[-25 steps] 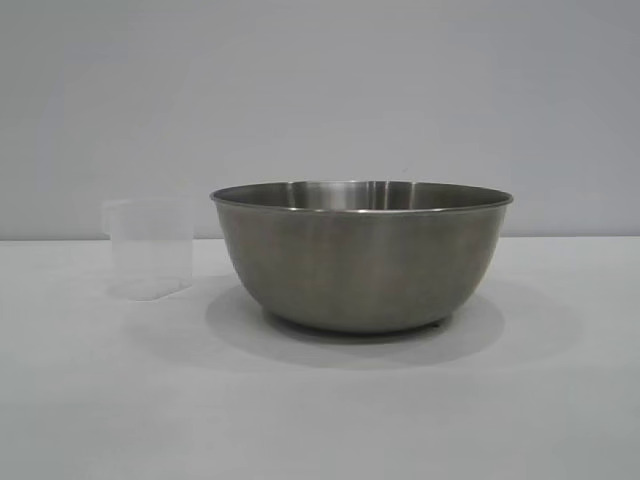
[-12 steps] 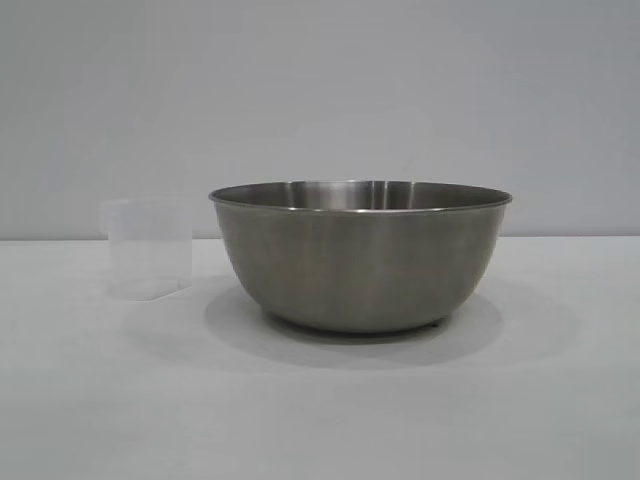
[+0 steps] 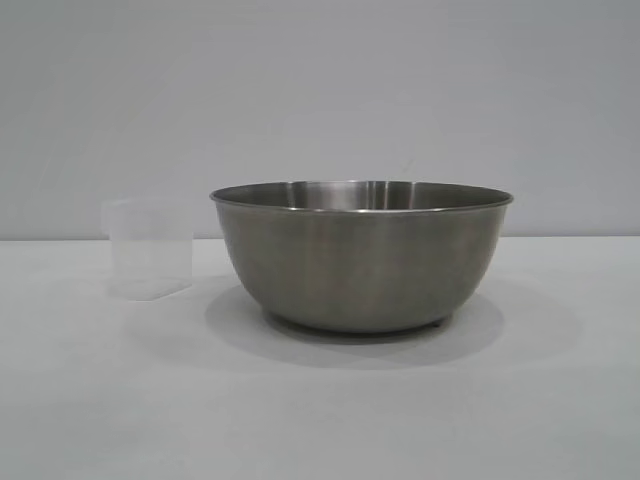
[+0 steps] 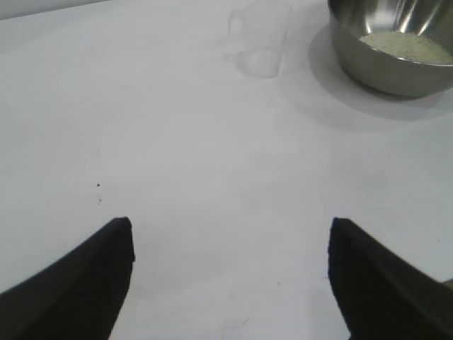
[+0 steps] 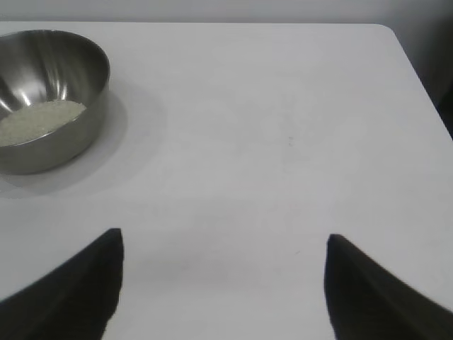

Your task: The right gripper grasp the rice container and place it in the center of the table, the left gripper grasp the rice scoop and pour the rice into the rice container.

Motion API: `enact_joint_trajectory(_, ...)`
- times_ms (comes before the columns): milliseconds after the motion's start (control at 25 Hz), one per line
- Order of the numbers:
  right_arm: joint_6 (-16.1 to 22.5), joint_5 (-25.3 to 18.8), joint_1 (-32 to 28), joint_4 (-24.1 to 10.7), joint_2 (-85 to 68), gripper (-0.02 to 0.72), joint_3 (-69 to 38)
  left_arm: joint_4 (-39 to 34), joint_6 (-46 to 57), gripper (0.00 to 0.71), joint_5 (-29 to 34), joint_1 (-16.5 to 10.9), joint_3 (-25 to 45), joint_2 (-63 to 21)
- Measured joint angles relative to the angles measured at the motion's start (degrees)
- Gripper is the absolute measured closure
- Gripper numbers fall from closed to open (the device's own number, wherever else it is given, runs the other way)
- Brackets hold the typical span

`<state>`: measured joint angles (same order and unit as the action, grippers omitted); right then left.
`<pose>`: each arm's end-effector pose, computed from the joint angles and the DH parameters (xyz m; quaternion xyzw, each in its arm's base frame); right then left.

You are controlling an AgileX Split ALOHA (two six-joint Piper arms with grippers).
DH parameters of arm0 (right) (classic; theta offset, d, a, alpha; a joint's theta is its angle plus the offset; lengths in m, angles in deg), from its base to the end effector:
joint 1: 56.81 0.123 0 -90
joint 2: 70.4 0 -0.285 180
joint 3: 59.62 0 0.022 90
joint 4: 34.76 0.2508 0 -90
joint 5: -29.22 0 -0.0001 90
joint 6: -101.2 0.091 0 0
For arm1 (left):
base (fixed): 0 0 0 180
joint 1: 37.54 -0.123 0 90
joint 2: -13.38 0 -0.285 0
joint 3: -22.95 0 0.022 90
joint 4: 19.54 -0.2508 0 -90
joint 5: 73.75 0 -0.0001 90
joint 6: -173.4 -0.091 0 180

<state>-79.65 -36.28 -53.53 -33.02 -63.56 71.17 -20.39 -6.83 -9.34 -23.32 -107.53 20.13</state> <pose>-0.0099 0.0020 0.2676 -0.0327 0.8720 0.0255 0.4878 -0.0079 0.0033 0.2675 0.1088 0.8621 -0.0529 0.4921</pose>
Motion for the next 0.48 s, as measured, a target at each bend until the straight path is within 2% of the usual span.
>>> enact_joint_trajectory(400,0.00,0.00,0.00,0.00,0.00,0.202,0.00,0.00,0.00,0.208,0.00,0.00,0.00,0.00)
enact_joint_trajectory(480,0.00,0.00,0.00,0.00,0.00,0.202,0.00,0.00,0.00,0.208,0.00,-0.88,0.00,0.00)
